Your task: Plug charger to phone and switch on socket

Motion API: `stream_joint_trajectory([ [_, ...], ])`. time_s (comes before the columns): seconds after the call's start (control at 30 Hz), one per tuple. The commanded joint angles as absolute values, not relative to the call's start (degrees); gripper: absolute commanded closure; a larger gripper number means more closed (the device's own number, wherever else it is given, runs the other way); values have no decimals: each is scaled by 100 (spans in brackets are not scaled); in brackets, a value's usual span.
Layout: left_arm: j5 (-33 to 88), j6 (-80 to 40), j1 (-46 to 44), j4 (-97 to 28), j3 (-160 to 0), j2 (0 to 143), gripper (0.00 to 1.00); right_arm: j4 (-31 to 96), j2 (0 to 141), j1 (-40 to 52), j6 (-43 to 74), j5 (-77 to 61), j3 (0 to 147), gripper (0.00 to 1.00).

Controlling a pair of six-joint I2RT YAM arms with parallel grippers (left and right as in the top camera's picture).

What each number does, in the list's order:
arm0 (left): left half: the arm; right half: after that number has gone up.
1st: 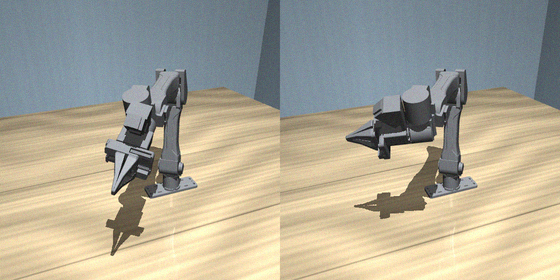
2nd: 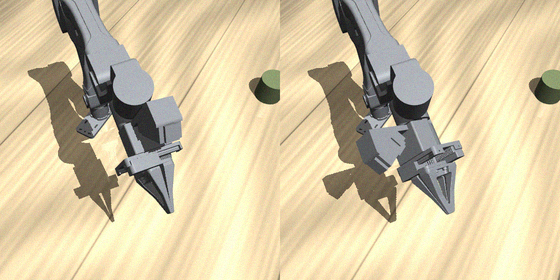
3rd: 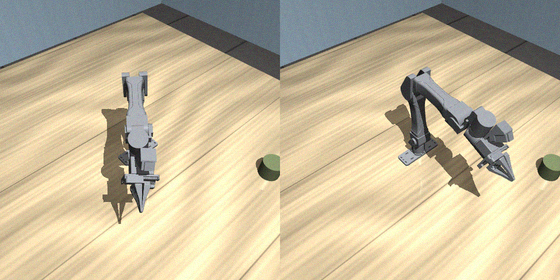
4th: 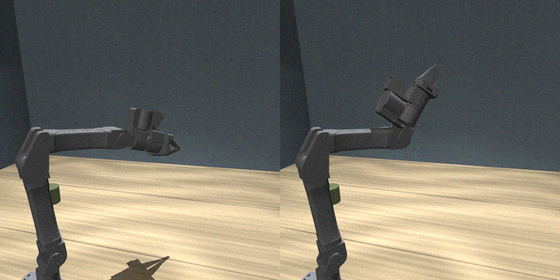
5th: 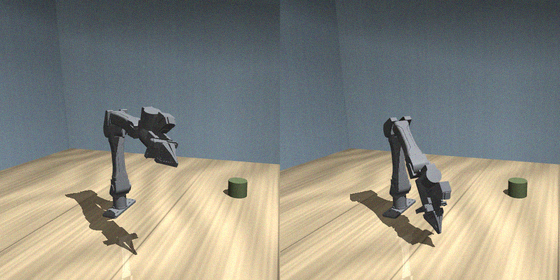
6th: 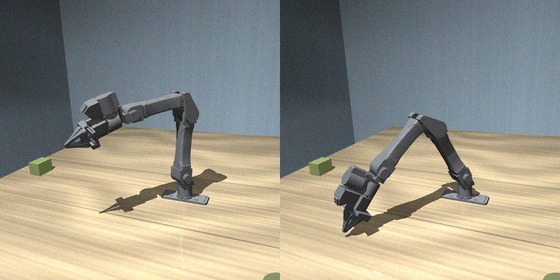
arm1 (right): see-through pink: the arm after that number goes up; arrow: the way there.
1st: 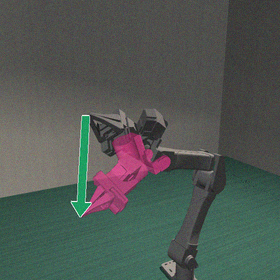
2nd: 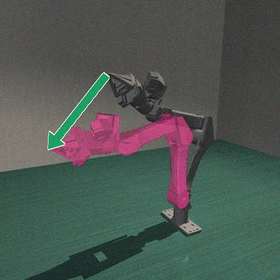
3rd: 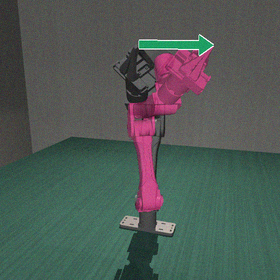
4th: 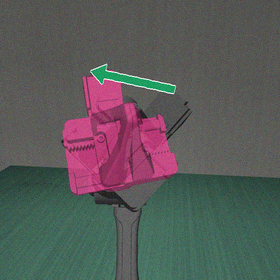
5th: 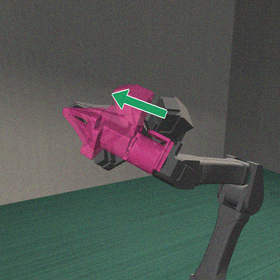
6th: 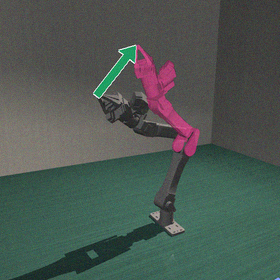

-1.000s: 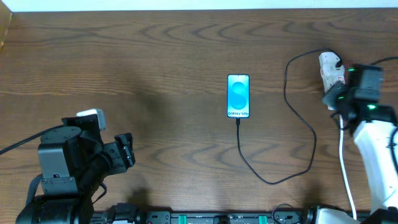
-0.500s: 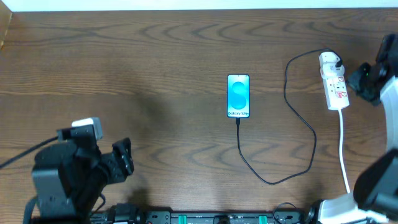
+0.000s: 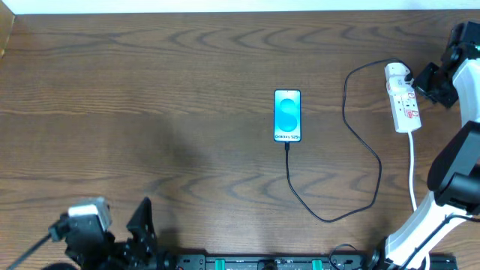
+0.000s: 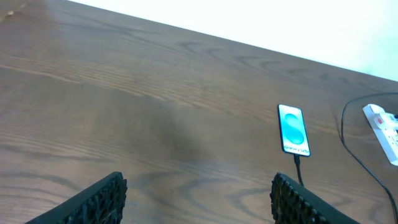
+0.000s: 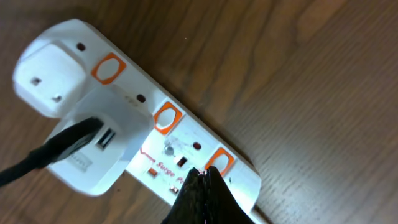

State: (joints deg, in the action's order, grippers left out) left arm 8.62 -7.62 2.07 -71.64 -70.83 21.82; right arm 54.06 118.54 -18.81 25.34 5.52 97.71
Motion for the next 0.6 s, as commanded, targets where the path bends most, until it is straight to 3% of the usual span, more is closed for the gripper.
stream_joint_trajectory([
  [0.0,808,-709,217,-7334,-7107,2045,26,5319,12112,-1909,2453,561,9904,99],
  [0.57,808,-709,180,-8742,-7107,1918,26,4692,12298,-1907,2283,268,9845,99],
])
